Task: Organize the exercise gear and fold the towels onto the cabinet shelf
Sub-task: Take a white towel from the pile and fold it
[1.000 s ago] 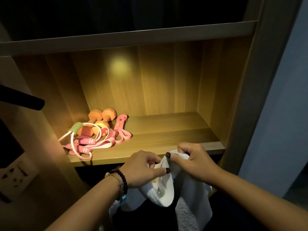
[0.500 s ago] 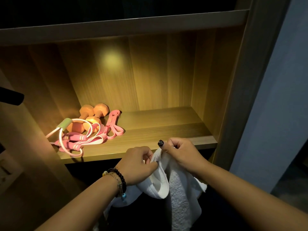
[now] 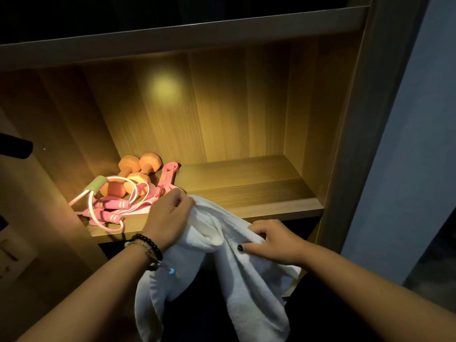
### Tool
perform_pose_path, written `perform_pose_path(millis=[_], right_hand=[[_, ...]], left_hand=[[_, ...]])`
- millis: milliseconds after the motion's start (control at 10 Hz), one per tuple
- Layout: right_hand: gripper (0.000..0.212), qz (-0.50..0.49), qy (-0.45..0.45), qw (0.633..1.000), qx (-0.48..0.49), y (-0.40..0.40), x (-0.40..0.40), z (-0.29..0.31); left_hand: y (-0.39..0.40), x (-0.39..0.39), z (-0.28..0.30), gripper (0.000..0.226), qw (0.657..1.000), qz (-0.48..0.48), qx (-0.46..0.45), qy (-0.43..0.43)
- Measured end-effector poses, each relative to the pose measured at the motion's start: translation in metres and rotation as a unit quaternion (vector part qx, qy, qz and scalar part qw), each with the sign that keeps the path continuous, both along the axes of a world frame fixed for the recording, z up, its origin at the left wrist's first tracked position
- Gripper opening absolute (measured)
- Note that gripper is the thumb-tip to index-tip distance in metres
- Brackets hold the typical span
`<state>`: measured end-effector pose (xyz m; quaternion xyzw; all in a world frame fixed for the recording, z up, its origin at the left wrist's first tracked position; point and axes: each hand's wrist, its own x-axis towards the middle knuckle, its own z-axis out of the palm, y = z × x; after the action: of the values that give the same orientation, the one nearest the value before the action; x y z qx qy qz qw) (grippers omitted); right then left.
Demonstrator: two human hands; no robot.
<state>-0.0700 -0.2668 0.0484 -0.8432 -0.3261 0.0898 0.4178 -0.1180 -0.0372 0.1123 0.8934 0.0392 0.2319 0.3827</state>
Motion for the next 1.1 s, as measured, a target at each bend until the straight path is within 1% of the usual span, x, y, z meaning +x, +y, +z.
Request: perform_pose_path(millis=[100,200,300,400,500,600,700,800,900,1000,1100], right_hand=[[0.030,-0.030,-0.029,0.999,-0.023,-0.001,0.009,-0.012],[0.025,-0.024,-0.089,0.992,-0.091,0.000,0.020,-0.009],[0.013,-0.014,-0.112,0.982,-0.152,-0.010,0.027,-0.006],[0.011,-0.018,-0.146,0.962,-0.230,-0.025,0.033,-0.007],[0.013,-0.039,-0.174,0.926,-0.334,-0.048,0.038,-0.018],[0.017,-0.096,-0.159,0.910,-0.371,-0.081,0.040,-0.028],[0.016,-0.134,-0.153,0.902,-0.382,-0.107,0.045,-0.027],[0.013,-0.161,-0.130,0.919,-0.335,-0.116,0.049,-0.017],[0.010,-0.190,-0.012,0.952,-0.238,-0.118,0.054,-0.006],[0.009,-0.178,0.155,0.967,-0.091,-0.123,0.054,0.001],[0.027,-0.174,0.251,0.952,0.022,-0.131,0.051,0.002]], left_hand=[[0.015,-0.003,-0.002,0.028,1.000,0.003,-0.018,0.010],[0.019,-0.003,-0.004,0.028,0.999,0.023,-0.045,0.009],[0.026,0.001,-0.005,0.026,0.997,0.055,-0.060,0.015],[0.033,0.002,-0.010,0.026,0.994,0.074,-0.075,0.024],[0.039,0.003,-0.011,0.032,0.991,0.087,-0.104,0.023],[0.049,0.005,-0.014,0.034,0.988,0.113,-0.104,0.027],[0.055,0.007,-0.020,0.029,0.989,0.123,-0.069,0.035],[0.051,0.012,-0.025,0.029,0.990,0.132,-0.039,0.032],[0.048,0.018,-0.027,0.031,0.989,0.142,-0.025,0.041],[0.050,0.019,-0.031,0.041,0.985,0.147,0.026,0.087],[0.055,0.022,-0.036,0.053,0.974,0.158,0.092,0.135]])
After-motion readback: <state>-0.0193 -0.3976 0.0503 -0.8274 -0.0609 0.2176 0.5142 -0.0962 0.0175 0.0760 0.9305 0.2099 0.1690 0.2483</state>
